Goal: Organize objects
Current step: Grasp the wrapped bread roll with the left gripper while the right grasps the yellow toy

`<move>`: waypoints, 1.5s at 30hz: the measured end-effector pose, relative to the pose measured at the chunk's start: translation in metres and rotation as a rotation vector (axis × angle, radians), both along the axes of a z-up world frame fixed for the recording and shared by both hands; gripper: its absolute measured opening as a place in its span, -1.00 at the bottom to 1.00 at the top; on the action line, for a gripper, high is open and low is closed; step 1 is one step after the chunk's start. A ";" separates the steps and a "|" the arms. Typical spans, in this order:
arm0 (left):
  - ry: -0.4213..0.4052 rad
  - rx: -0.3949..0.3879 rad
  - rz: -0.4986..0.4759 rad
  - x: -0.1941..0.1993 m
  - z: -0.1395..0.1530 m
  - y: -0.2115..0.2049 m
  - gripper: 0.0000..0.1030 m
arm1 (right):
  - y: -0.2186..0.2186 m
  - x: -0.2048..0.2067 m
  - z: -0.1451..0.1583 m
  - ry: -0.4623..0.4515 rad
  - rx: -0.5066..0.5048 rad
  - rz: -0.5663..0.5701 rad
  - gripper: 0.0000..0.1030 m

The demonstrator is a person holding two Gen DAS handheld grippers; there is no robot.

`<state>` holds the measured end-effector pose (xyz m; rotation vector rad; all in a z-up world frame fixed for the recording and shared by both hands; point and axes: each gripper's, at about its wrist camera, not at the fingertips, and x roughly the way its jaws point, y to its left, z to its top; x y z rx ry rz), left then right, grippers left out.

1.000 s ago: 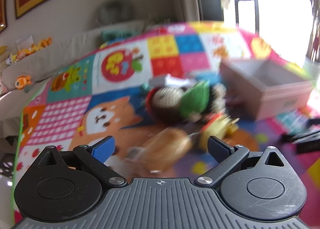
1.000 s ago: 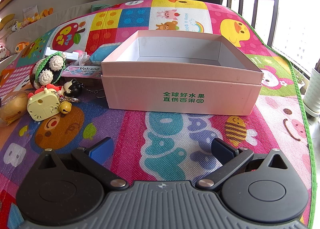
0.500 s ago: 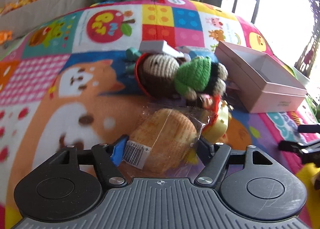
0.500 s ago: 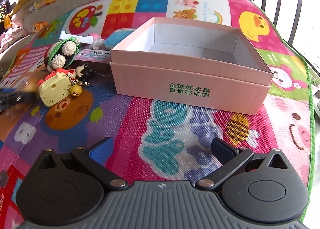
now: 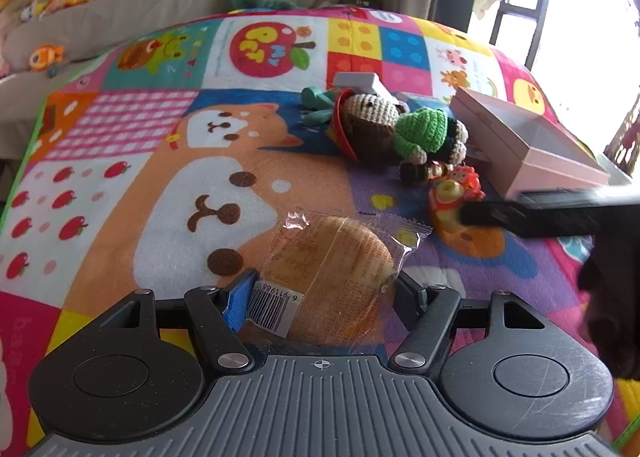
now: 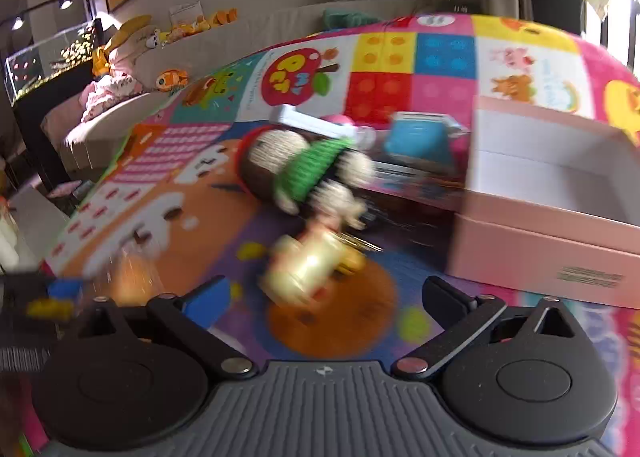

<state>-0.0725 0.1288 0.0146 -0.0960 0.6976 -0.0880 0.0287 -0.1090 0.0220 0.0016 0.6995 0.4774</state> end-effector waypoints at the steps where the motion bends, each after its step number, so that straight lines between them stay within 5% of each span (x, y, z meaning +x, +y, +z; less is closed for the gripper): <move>1: -0.004 0.005 -0.003 -0.001 0.000 -0.001 0.45 | 0.007 0.006 0.000 0.024 0.010 -0.001 0.80; 4: -0.006 -0.014 -0.005 -0.004 -0.001 0.001 0.45 | 0.015 0.010 -0.001 0.056 -0.008 0.011 0.79; 10: -0.014 -0.063 -0.004 -0.003 -0.002 -0.001 0.45 | 0.010 -0.004 -0.003 -0.100 -0.219 -0.051 0.79; 18: -0.015 -0.037 -0.022 -0.007 -0.003 -0.010 0.44 | 0.030 0.000 -0.003 -0.124 -0.208 0.020 0.73; 20: -0.011 -0.031 -0.006 -0.007 -0.003 -0.010 0.44 | 0.031 0.013 -0.007 -0.077 -0.180 0.008 0.56; 22: -0.005 -0.033 -0.006 -0.008 -0.001 -0.010 0.44 | 0.027 0.023 -0.008 -0.009 -0.159 0.003 -0.09; 30: -0.052 -0.080 -0.156 -0.011 0.036 -0.049 0.43 | -0.062 -0.045 0.050 -0.003 -0.061 0.089 -0.15; 36: -0.146 -0.199 -0.251 0.075 0.095 -0.125 0.44 | -0.141 -0.082 0.107 -0.142 -0.028 -0.044 -0.15; 40: -0.132 -0.375 -0.223 0.161 0.091 -0.178 0.45 | -0.173 -0.071 0.132 -0.207 -0.010 -0.153 -0.15; 45: 0.048 -0.141 -0.146 0.209 0.033 -0.227 0.32 | -0.182 -0.049 0.146 -0.284 -0.066 -0.233 -0.16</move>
